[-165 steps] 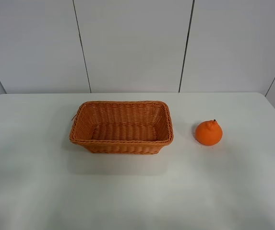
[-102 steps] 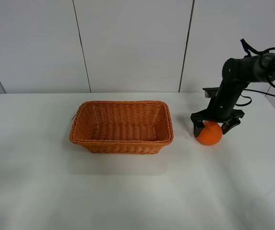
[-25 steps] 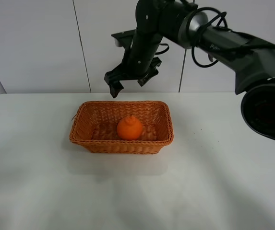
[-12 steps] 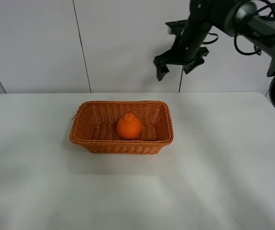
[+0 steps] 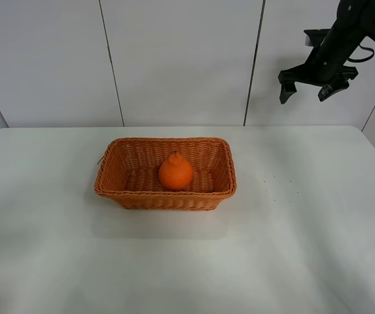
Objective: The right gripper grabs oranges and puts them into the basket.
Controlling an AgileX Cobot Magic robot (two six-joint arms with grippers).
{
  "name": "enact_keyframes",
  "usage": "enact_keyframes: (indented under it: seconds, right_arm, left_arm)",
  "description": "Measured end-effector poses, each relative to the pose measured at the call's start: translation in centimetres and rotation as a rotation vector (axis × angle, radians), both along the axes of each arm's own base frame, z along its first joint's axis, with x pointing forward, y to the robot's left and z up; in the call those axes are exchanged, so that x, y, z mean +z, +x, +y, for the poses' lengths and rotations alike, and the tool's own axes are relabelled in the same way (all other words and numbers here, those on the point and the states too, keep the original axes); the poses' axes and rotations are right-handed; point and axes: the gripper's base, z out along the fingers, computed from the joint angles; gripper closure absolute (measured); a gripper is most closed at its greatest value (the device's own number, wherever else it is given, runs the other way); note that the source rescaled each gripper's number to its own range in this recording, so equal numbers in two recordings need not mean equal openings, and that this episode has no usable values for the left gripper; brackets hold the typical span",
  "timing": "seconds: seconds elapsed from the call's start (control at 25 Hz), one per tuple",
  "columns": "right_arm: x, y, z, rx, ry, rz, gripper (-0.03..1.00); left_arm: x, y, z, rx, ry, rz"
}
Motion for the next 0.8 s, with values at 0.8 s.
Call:
enact_keyframes:
  seconds: [0.8]
  right_arm:
    - [4.0, -17.6, -0.2, -0.001, 0.024, 0.184, -0.03]
  left_arm:
    - [0.0, 0.0, 0.0, 0.0, 0.0, 0.0]
